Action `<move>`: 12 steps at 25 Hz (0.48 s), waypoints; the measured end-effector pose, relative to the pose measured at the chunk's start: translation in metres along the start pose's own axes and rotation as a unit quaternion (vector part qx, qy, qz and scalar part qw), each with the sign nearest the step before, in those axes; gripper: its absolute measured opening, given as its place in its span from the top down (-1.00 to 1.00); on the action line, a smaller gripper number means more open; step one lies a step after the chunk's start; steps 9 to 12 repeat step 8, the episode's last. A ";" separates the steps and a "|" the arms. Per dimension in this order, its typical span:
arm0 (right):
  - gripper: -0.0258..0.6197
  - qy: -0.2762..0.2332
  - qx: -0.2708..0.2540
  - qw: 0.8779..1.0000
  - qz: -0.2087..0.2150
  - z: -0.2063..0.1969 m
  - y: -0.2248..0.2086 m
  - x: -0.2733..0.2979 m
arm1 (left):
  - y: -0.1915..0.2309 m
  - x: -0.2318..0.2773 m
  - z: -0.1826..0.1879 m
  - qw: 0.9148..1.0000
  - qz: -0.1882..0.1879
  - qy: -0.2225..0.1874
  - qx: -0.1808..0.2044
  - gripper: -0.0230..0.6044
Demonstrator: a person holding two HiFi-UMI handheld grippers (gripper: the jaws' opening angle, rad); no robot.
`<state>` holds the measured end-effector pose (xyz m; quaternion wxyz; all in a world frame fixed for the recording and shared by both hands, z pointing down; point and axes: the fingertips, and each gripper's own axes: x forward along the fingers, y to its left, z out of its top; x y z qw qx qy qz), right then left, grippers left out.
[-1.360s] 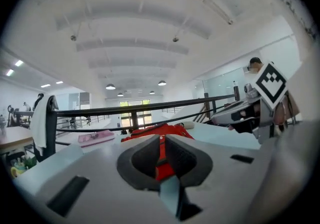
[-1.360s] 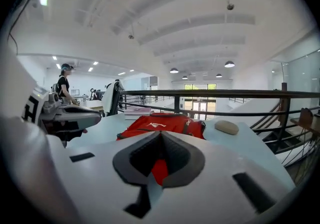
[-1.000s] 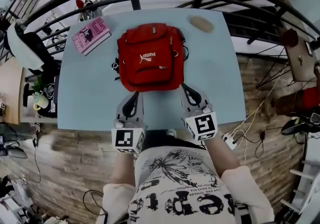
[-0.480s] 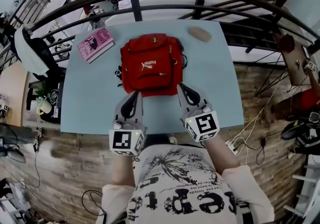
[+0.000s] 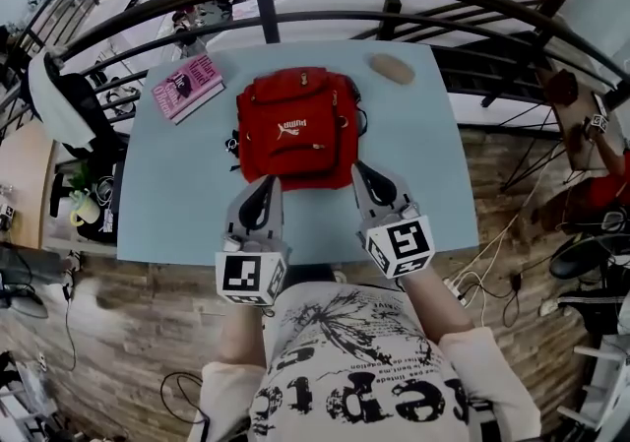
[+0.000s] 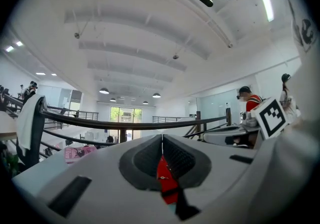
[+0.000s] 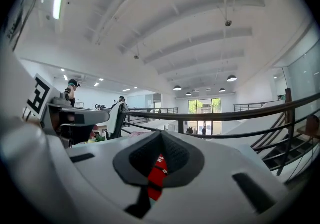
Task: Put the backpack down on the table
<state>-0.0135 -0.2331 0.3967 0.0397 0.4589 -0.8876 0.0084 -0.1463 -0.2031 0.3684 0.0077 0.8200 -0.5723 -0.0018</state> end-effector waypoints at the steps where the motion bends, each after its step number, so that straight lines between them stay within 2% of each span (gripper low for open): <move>1: 0.95 -0.001 0.002 1.000 -0.002 0.001 -0.001 -0.001 | -0.001 0.000 -0.001 1.000 -0.003 -0.001 -0.003 0.89; 12: 0.95 -0.005 -0.015 1.000 -0.002 0.012 -0.006 0.001 | -0.005 0.009 -0.002 1.000 -0.010 -0.003 0.002 0.89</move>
